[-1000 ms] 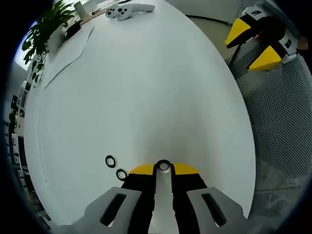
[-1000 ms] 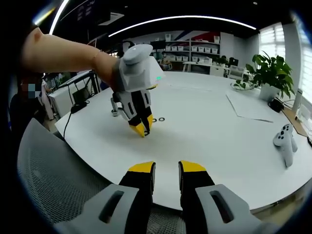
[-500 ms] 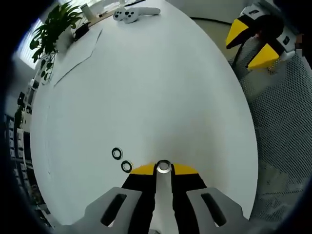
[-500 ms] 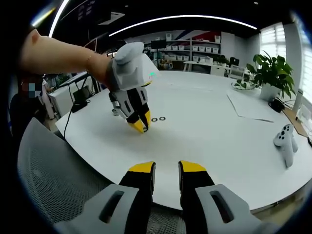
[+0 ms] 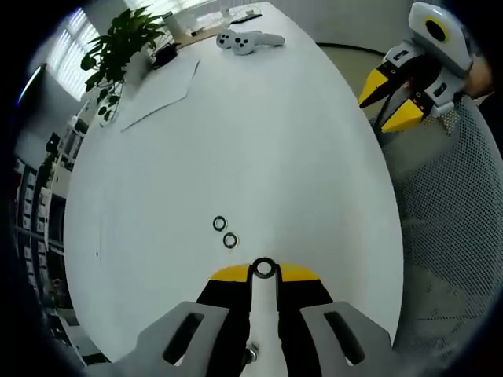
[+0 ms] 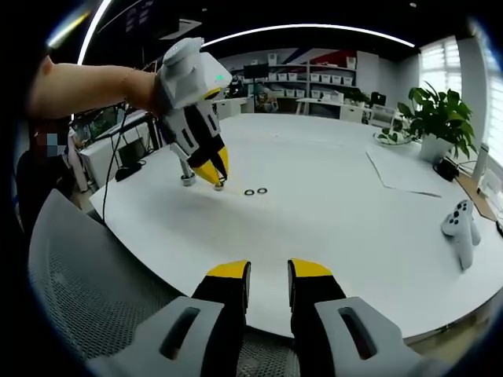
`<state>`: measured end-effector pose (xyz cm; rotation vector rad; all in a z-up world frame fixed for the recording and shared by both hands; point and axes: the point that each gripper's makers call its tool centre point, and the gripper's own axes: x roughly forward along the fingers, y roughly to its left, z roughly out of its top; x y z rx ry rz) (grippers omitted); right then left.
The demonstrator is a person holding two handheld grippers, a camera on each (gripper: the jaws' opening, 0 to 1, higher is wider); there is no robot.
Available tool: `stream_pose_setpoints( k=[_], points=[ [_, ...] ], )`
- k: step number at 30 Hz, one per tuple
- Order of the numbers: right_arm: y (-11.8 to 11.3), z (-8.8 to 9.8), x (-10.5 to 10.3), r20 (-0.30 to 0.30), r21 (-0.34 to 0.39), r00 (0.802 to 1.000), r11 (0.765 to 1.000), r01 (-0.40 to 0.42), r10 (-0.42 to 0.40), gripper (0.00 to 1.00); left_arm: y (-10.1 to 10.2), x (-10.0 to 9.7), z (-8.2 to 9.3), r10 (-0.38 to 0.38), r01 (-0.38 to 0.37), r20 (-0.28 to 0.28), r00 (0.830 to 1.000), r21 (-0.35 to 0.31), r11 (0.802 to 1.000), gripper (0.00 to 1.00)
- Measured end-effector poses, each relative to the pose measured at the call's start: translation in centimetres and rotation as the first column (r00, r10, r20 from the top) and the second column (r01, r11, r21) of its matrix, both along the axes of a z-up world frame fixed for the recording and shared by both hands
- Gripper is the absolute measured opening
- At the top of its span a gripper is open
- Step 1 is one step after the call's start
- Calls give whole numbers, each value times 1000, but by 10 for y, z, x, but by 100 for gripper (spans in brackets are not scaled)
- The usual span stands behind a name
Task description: Place the washer onto the threaded stud by aligning its center hole with the stud, sliding it down to the base, and recovering from edge contact or off-axis alignment until the washer reaches the visible bottom stop.
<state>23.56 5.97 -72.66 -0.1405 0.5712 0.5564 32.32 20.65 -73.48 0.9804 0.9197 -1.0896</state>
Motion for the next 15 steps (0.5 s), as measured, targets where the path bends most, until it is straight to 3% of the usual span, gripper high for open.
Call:
stream_pose_setpoints(
  k=[8, 15],
  points=[
    [-1, 0, -1, 4, 10, 1000, 1000, 7, -7, 22, 32, 5, 15, 56, -56, 39, 998, 8, 998, 9],
    [-2, -4, -3, -38, 14, 999, 1000, 18, -17, 22, 55, 10, 20, 100, -100, 42, 994, 6, 995, 9]
  ],
)
